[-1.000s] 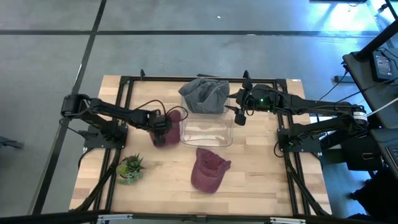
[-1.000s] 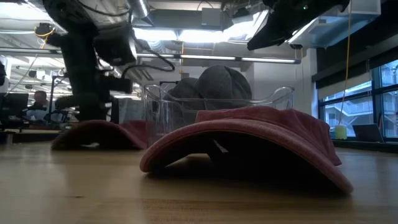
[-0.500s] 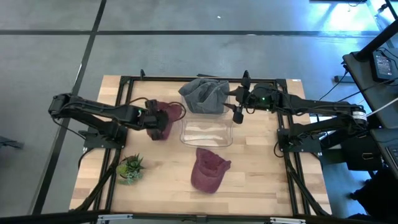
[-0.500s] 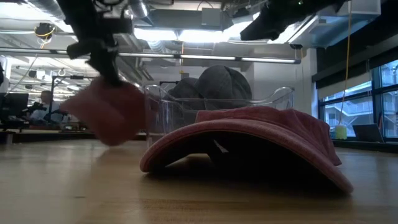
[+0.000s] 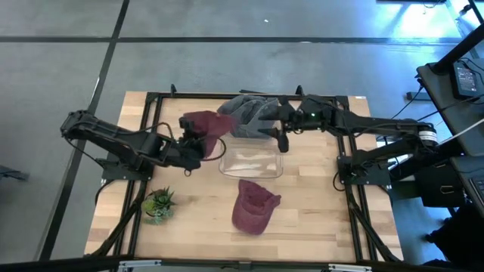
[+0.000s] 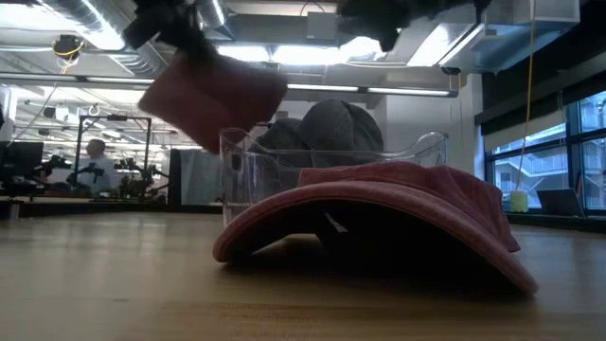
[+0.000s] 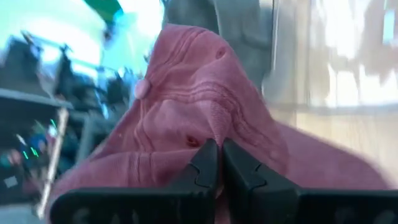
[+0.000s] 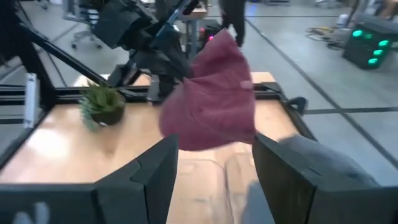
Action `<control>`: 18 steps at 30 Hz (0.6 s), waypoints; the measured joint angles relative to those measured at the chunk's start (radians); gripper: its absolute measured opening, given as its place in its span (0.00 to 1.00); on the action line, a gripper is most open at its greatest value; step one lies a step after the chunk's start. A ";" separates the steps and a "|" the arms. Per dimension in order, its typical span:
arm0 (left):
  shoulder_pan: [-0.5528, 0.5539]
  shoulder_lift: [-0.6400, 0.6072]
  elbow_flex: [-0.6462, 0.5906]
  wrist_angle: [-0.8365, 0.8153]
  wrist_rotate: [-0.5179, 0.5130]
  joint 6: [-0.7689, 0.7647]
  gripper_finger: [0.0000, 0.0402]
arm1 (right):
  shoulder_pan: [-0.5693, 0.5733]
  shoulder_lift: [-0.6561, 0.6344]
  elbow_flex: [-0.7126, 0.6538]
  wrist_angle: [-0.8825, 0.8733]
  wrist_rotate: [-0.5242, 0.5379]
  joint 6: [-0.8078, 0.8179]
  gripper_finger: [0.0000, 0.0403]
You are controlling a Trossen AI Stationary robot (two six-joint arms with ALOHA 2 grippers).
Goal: Pick & Place hat
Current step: Put the top red cap into the bottom transparent bin
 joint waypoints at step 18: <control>-0.110 0.086 0.006 0.657 -0.083 0.794 0.01 | 0.000 0.290 0.605 -0.470 -0.023 0.057 0.51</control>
